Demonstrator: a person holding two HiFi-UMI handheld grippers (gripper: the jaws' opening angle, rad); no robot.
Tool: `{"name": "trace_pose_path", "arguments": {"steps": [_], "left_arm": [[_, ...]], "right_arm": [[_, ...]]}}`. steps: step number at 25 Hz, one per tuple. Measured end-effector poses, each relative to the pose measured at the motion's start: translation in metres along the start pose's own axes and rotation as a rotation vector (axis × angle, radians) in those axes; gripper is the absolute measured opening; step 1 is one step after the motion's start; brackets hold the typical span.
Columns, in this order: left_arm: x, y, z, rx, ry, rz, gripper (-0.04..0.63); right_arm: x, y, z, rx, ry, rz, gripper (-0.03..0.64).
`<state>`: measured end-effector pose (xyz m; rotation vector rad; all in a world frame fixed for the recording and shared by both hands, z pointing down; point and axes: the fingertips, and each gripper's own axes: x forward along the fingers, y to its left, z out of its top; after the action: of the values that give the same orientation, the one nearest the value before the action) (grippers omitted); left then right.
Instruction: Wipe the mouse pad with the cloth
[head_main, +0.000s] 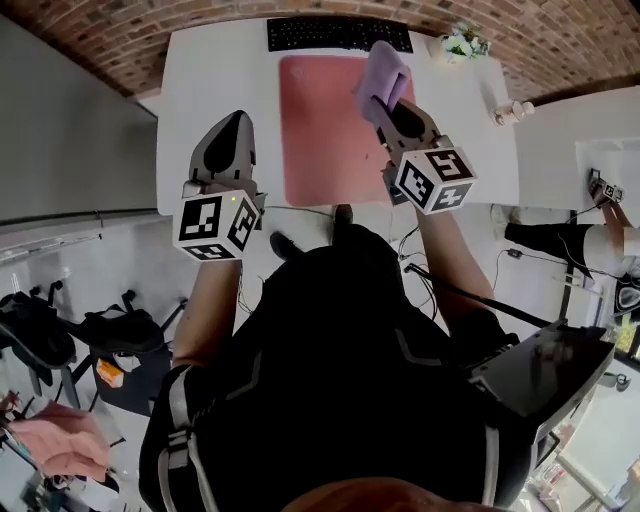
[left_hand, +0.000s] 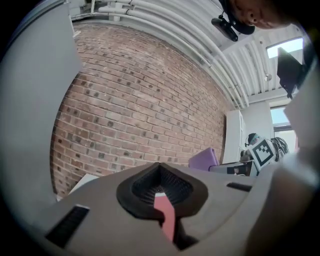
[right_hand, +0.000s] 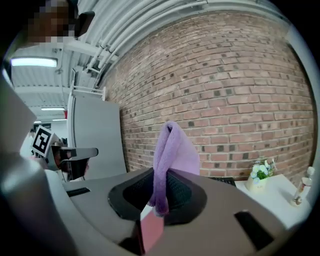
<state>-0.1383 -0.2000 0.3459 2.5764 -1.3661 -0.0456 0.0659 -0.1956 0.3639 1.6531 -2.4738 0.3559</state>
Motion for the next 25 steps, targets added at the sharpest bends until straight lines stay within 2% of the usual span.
{"name": "trace_pose_path", "arguments": {"steps": [4, 9, 15, 19, 25], "left_arm": [[0.004, -0.020, 0.001, 0.058, 0.018, -0.015, 0.002], [0.006, -0.040, 0.005, 0.088, 0.037, -0.017, 0.002], [0.013, -0.062, 0.007, 0.116, 0.039, 0.021, 0.002], [0.017, -0.081, 0.014, 0.146, 0.030, 0.026, 0.002], [0.023, -0.102, 0.020, 0.120, 0.014, 0.041, 0.002]], "right_arm": [[-0.023, -0.014, 0.007, 0.020, -0.045, -0.037, 0.054], [-0.041, -0.027, 0.018, -0.003, -0.081, -0.049, 0.054], [-0.059, -0.046, 0.024, -0.065, -0.104, -0.015, 0.052], [-0.072, -0.060, 0.025, -0.039, -0.110, -0.014, 0.052], [-0.078, -0.070, 0.028, -0.056, -0.118, 0.006, 0.052]]}}
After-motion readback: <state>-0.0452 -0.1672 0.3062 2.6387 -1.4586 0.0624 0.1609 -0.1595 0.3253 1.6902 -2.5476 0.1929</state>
